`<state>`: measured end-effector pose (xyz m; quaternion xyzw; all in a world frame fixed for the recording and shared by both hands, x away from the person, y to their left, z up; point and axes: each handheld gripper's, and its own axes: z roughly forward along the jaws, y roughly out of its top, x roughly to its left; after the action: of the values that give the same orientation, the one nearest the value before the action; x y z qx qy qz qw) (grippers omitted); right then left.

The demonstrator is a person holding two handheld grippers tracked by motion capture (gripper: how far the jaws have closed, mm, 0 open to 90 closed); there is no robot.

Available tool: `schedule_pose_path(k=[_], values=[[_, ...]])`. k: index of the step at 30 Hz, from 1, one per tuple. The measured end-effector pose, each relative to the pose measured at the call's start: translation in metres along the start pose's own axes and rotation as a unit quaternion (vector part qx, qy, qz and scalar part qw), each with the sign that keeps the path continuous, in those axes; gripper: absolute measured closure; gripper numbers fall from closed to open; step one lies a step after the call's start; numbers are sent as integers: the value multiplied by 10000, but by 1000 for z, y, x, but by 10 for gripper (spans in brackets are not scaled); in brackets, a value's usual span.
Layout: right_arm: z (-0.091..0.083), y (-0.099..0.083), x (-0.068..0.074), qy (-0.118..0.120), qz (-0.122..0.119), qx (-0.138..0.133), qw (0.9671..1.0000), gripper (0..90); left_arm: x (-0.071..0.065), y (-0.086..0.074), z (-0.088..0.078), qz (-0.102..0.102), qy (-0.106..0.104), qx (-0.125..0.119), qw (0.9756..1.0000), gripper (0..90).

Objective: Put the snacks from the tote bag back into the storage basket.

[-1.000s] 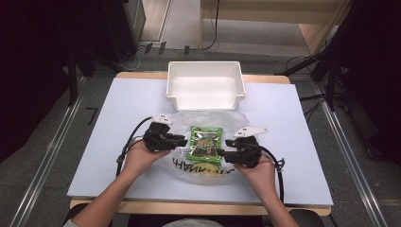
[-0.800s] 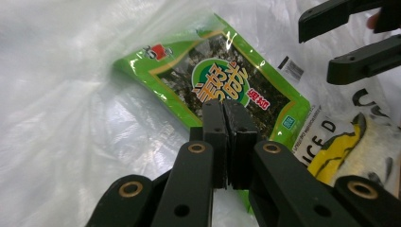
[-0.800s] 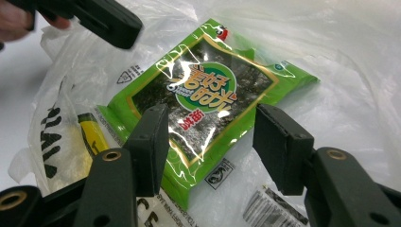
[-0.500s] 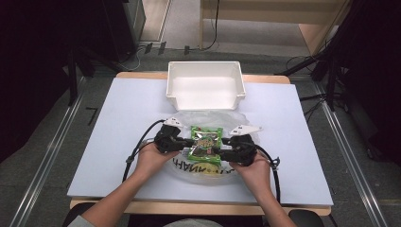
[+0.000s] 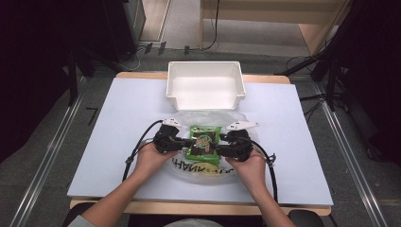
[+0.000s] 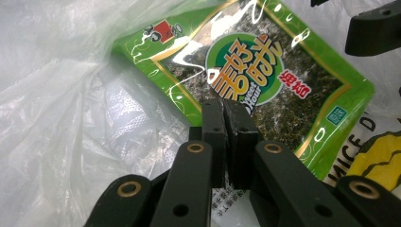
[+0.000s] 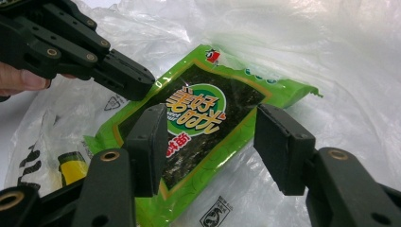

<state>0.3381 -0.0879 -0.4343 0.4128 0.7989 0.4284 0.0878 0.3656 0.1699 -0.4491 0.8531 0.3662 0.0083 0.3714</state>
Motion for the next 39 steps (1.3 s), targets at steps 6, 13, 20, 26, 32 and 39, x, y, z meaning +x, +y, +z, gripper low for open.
schedule_pose_path(k=[6, 13, 20, 26, 32, 39], values=[[2, 1, -1, 44, 141, -23, 9999, 432, 4, -2, 0, -104, -13, 56, 9999, 890], [8, 2, 0, 151, 251, 67, 9995, 405, 4, -3, 1, -130, -25, 48, 9999, 888], [15, 4, 2, 220, 326, 147, 9991, 391, 3, -3, 3, -115, -71, 50, 9999, 890], [18, 5, 0, 233, 400, 200, 9987, 389, 2, -4, 6, -174, -162, 37, 9997, 890], [24, 5, 0, 288, 431, 305, 9982, 401, 0, -3, 8, -137, -186, 20, 9997, 889], [29, 7, -4, 455, 606, 435, 9962, 460, 2, -3, 8, -227, -274, 7, 9994, 878]])
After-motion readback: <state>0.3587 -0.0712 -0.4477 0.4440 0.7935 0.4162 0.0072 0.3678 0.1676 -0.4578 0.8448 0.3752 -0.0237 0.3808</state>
